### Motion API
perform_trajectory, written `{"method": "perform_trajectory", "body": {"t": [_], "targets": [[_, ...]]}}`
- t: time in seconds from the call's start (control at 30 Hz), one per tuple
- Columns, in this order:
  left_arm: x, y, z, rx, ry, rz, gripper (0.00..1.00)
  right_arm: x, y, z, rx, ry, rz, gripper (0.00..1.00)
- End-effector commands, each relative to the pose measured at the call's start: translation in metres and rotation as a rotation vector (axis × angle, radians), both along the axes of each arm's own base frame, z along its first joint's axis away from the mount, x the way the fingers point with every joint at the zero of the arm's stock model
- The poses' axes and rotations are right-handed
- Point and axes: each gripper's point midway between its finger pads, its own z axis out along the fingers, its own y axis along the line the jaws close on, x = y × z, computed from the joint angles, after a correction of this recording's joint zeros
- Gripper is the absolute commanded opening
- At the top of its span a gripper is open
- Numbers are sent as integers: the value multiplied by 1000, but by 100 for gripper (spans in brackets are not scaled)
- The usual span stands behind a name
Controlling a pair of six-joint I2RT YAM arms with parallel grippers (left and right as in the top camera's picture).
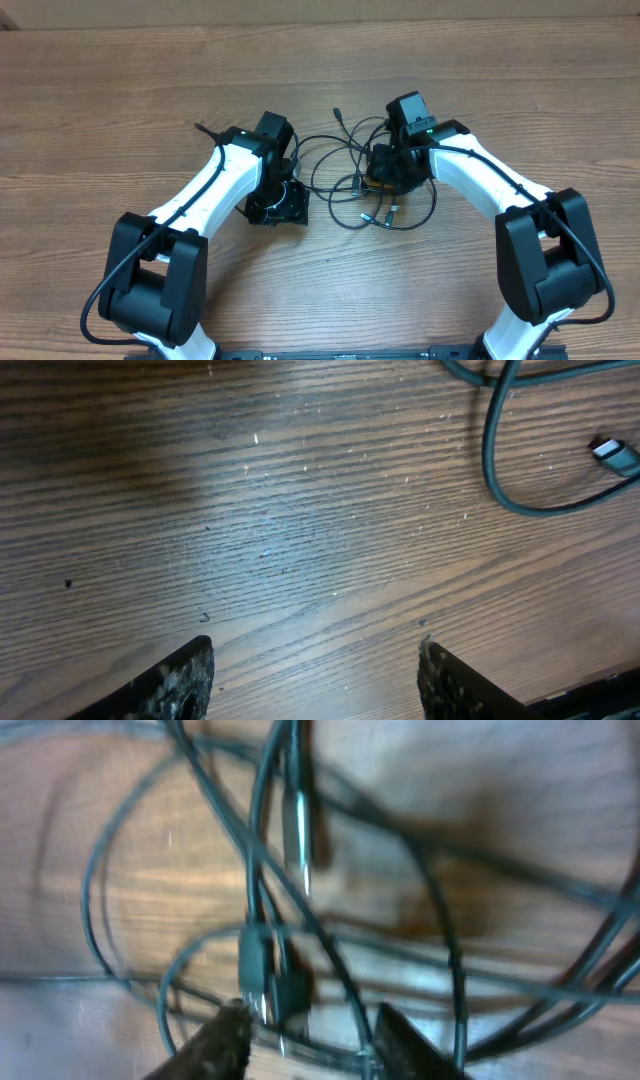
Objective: Untangle cables
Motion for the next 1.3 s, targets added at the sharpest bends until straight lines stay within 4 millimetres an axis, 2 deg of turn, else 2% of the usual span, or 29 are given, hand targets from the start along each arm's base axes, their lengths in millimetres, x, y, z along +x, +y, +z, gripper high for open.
{"method": "perform_trajectory", "body": {"t": [0.0, 0.1, 0.43, 0.5, 0.6, 0.7, 0.93, 1.0, 1.13, 1.27], "targets": [[-3, 0, -4, 15, 14, 5, 66, -23, 3, -8, 21, 103, 15, 46], [-3, 0, -4, 14, 12, 5, 66, -39, -3, -11, -5, 171, 13, 53], [-1, -1, -4, 10, 2, 5, 67, -63, -9, -19, -35, 263, -10, 50], [0, -1, -4, 10, 1, 5, 67, -67, -7, -26, -34, 273, -40, 49], [1, -2, -4, 7, -5, 5, 67, -72, 6, -37, 12, 260, -44, 50], [2, -2, -4, 5, -10, 5, 68, -74, 23, -39, 86, 245, -10, 49], [2, -2, -4, 5, -9, 5, 69, -68, 31, -38, 124, 218, 2, 28], [2, -2, -4, 5, -9, 5, 70, -67, 31, -37, 126, 214, 2, 29], [2, -2, -4, 5, -9, 5, 70, -67, 31, -37, 126, 214, 2, 35], [2, -2, -4, 5, -9, 5, 71, -65, 31, -36, 129, 208, -1, 37]]}}
